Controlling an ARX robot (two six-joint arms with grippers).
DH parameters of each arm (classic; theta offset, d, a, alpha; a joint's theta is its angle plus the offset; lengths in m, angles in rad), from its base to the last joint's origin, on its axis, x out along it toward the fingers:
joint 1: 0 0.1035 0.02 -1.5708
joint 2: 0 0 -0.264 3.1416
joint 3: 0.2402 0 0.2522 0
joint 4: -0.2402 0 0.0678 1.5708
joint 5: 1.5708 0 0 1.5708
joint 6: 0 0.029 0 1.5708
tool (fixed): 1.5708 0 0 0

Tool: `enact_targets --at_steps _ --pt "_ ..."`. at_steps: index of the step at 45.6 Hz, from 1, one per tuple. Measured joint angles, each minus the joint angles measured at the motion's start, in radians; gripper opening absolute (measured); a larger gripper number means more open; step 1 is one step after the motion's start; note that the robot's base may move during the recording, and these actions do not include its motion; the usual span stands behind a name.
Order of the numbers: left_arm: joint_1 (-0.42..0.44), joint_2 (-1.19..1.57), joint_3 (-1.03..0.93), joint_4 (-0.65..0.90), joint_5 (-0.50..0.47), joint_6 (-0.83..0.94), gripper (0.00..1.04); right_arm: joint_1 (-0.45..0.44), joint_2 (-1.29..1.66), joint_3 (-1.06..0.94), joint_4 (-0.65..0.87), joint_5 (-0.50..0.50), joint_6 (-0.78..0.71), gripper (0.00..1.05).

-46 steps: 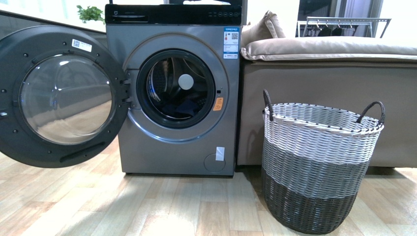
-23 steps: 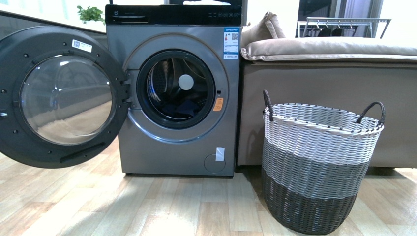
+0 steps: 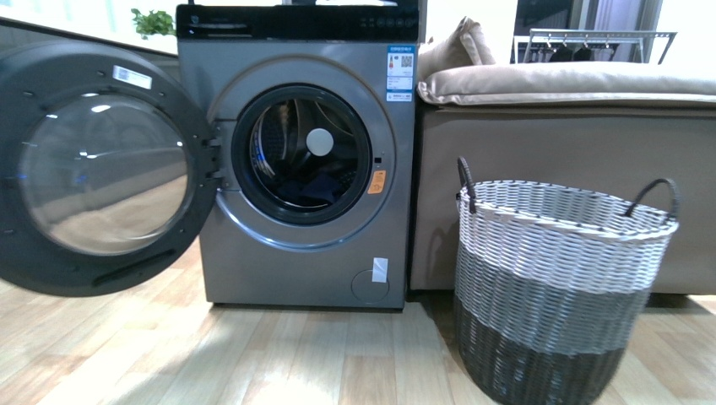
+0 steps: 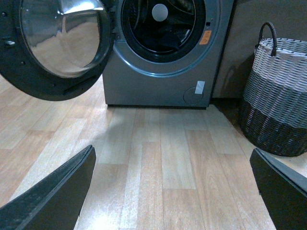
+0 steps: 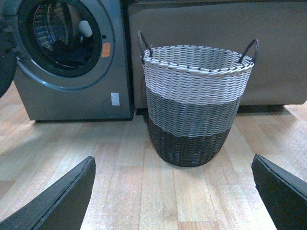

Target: Collect clothes from washing machine

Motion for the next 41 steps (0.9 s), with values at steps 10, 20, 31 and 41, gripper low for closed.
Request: enact_targets --at_steps 10,20,31,41 --pt "0.000 -0.001 0.000 0.000 -0.002 0.000 0.98 0.000 0.000 0.000 0.001 -0.002 0.000 0.97" --pt "0.000 -0.001 0.000 0.000 0.000 0.000 0.98 0.000 0.000 0.000 0.001 -0.002 0.000 0.97" --pt "0.000 0.000 0.000 0.000 -0.003 0.000 0.98 0.000 0.000 0.000 0.001 -0.002 0.000 0.97" --pt "0.000 -0.001 0.000 0.000 0.000 0.000 0.98 0.000 0.000 0.000 0.001 0.002 0.000 0.97"
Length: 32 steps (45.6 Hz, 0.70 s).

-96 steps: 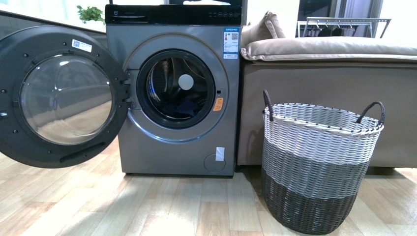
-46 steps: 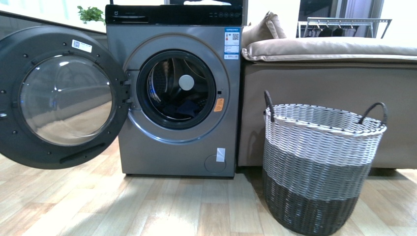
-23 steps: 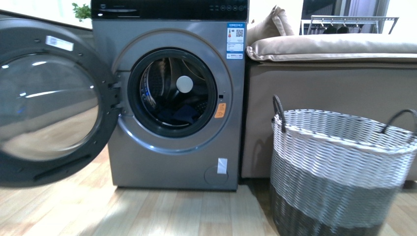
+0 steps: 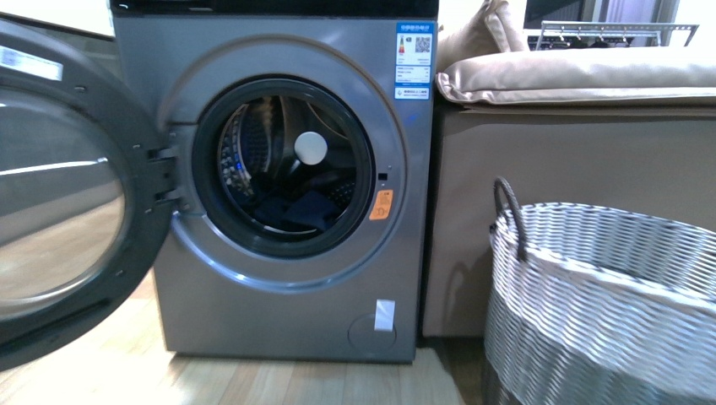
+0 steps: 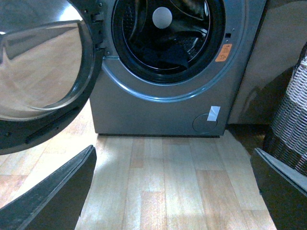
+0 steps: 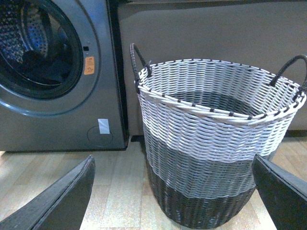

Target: Collect clothes from washing machine

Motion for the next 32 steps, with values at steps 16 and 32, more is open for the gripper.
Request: enact_targets --at_steps 16,32 --pt "0.000 0.000 0.000 0.000 -0.003 0.000 0.98 0.000 0.000 0.000 0.000 -0.003 0.000 0.97" --pt "0.000 0.001 0.000 0.000 -0.001 0.000 0.98 0.000 0.000 0.000 0.000 -0.002 0.000 0.97"
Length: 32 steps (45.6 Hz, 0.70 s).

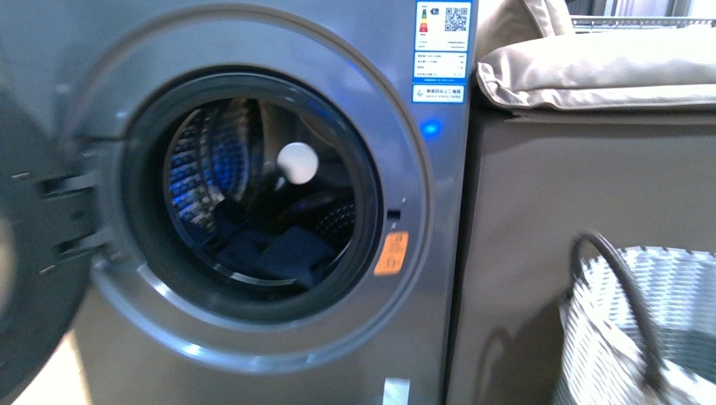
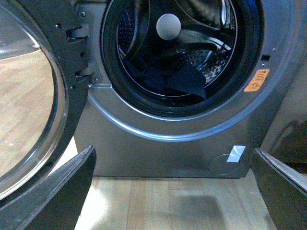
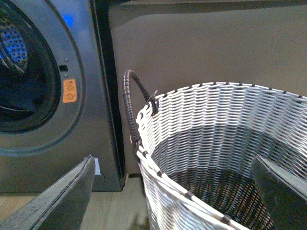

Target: Collect clothes from washing machine

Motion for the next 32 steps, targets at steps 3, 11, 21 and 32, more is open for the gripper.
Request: enact_targets --at_steps 3,11,21,32 --pt "0.000 0.000 0.000 0.000 0.000 0.000 0.98 0.000 0.000 0.000 0.000 -0.001 0.000 0.97" --pt "0.006 0.002 0.000 0.003 0.010 -0.016 0.98 0.000 0.000 0.000 0.000 -0.001 0.000 0.97" --pt "0.097 0.109 0.074 0.113 0.129 -0.124 0.98 0.000 0.000 0.000 0.000 -0.001 0.000 0.97" --pt "0.138 0.370 0.193 0.364 0.168 -0.126 0.98 0.000 0.000 0.000 0.000 -0.001 0.000 0.97"
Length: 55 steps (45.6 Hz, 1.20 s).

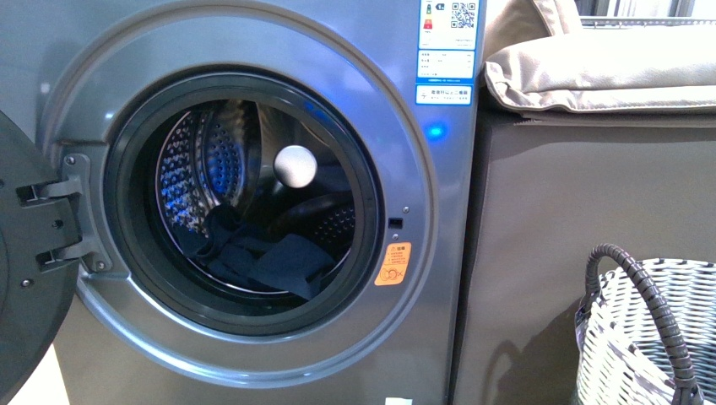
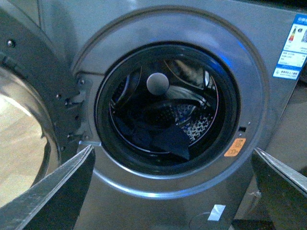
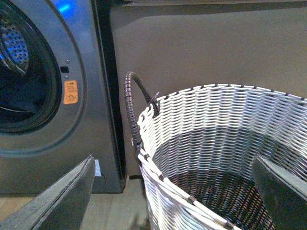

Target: Collect clothes from washing machine

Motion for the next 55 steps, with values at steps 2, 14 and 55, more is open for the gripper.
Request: enact_targets --at_steps 2,14,55 --pt "-0.005 0.049 0.018 0.037 0.000 0.003 0.98 0.000 0.000 0.000 0.000 0.000 0.000 0.97" --pt "-0.087 0.305 0.119 0.194 -0.042 0.027 0.98 0.000 0.000 0.000 0.000 0.000 0.000 0.97" --pt "-0.218 1.022 0.481 0.391 -0.076 0.045 0.98 0.000 0.000 0.000 0.000 0.000 0.000 0.97"
